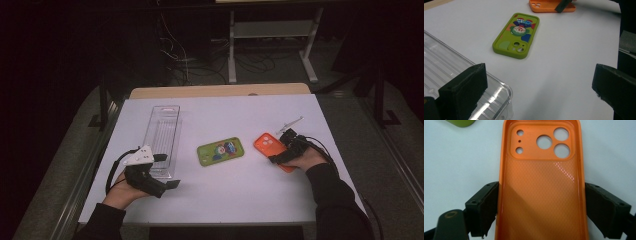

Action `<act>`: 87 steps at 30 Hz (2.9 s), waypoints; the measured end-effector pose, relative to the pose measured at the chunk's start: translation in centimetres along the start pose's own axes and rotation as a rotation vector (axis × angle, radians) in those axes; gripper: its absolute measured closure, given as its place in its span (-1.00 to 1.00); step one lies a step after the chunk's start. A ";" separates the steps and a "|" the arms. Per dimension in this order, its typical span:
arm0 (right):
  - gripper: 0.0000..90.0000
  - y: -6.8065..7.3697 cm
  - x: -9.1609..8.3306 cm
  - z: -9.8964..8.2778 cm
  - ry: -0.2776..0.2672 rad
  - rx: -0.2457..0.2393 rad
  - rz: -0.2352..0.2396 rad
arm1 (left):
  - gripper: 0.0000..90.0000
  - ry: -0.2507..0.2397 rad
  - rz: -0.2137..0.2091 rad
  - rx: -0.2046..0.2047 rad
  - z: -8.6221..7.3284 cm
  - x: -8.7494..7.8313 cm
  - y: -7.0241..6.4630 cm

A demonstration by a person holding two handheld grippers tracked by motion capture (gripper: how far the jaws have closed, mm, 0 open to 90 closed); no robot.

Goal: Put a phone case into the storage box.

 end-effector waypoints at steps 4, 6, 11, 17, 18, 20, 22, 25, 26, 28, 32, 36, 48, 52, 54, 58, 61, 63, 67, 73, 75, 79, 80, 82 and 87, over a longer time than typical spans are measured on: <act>-0.66 -0.1 -0.1 0.0 -0.002 0.004 0.006 | -1.00 -0.003 -0.001 -0.004 0.1 -0.1 0.0; -0.66 -0.1 -0.3 -0.1 0.002 0.001 0.008 | -1.00 -0.004 -0.002 -0.002 0.1 -0.1 0.0; -0.66 -0.4 -1.3 0.4 -0.006 -0.014 0.024 | -1.00 0.013 0.005 0.010 0.6 -0.1 -0.1; -0.66 -0.7 -2.1 1.2 -0.014 -0.052 0.038 | -1.00 0.024 -0.005 0.026 2.5 -0.4 -0.5; -0.66 -0.7 -2.2 1.4 -0.013 -0.065 0.038 | -1.00 0.025 -0.006 0.030 2.9 -0.4 -0.6; -0.66 -0.5 -2.7 1.9 -0.024 -0.083 0.045 | -1.00 0.043 -0.009 0.056 3.5 -0.2 -0.6; -0.66 -0.4 -3.1 2.4 -0.031 -0.099 0.049 | -1.00 0.042 -0.016 0.060 4.2 0.1 -0.8; -0.66 -0.2 -3.6 3.0 -0.044 -0.123 0.058 | -1.00 0.032 -0.031 0.069 5.1 0.7 -1.1; -0.66 -0.2 -3.8 3.1 -0.048 -0.125 0.060 | -1.00 0.044 -0.039 0.073 5.4 1.0 -1.3; -0.66 0.0 -4.1 3.5 -0.057 -0.132 0.071 | -1.00 0.035 -0.051 0.080 6.0 1.6 -1.6; -0.66 0.2 -4.6 4.3 -0.067 -0.151 0.081 | -1.00 0.025 -0.071 0.100 7.6 2.6 -2.1; -0.66 0.4 -4.8 4.9 -0.089 -0.156 0.101 | -1.00 0.004 -0.099 0.104 8.9 3.8 -2.5; -0.66 2.2 -4.3 5.2 -0.064 -0.217 0.139 | -1.00 0.049 -0.149 0.158 9.1 6.2 -3.5; -0.66 3.2 -4.1 5.1 -0.053 -0.264 0.159 | -1.00 0.068 -0.160 0.175 8.8 6.3 -3.9; -0.66 3.9 -4.0 5.2 -0.045 -0.294 0.168 | -1.00 0.077 -0.158 0.184 8.7 6.4 -3.9; -0.66 5.2 -3.8 5.5 -0.052 -0.336 0.208 | -1.00 0.082 -0.168 0.190 8.6 6.3 -4.2; -0.66 6.2 -3.6 5.8 -0.056 -0.385 0.230 | -1.00 0.096 -0.172 0.202 8.3 6.5 -4.3; -0.66 6.9 -3.5 6.0 -0.060 -0.431 0.239 | -1.00 0.109 -0.178 0.210 8.0 6.6 -4.5; -0.66 7.7 -3.5 6.2 -0.051 -0.473 0.242 | -1.00 0.126 -0.195 0.222 7.7 6.7 -5.1; -0.66 8.9 -3.6 6.4 -0.048 -0.513 0.271 | -1.00 0.149 -0.217 0.241 7.2 6.8 -5.8; -0.66 9.5 -3.7 6.7 -0.048 -0.536 0.278 | -1.00 0.148 -0.228 0.247 7.1 7.0 -6.0; -0.66 10.1 -3.7 7.1 -0.054 -0.560 0.283 | -1.00 0.158 -0.238 0.254 6.9 7.3 -6.3; -0.66 10.4 -3.7 7.1 -0.053 -0.565 0.290 | -1.00 0.173 -0.234 0.272 6.8 7.3 -6.2; -0.66 10.8 -3.6 7.2 -0.050 -0.580 0.300 | -1.00 0.171 -0.244 0.265 6.8 7.5 -6.6; -0.66 12.0 -3.4 7.4 -0.041 -0.617 0.315 | -1.00 0.188 -0.251 0.275 6.4 7.8 -6.9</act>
Point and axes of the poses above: each handheld gripper's, and its own axes: x roughly forward along the jaws, z roughly out of its top, y roughly to its left, the point moved 10 cm from there along x, roughly forward along the jaws, and after that the axes turned 13 degrees about -x, right-handed, at the moved point
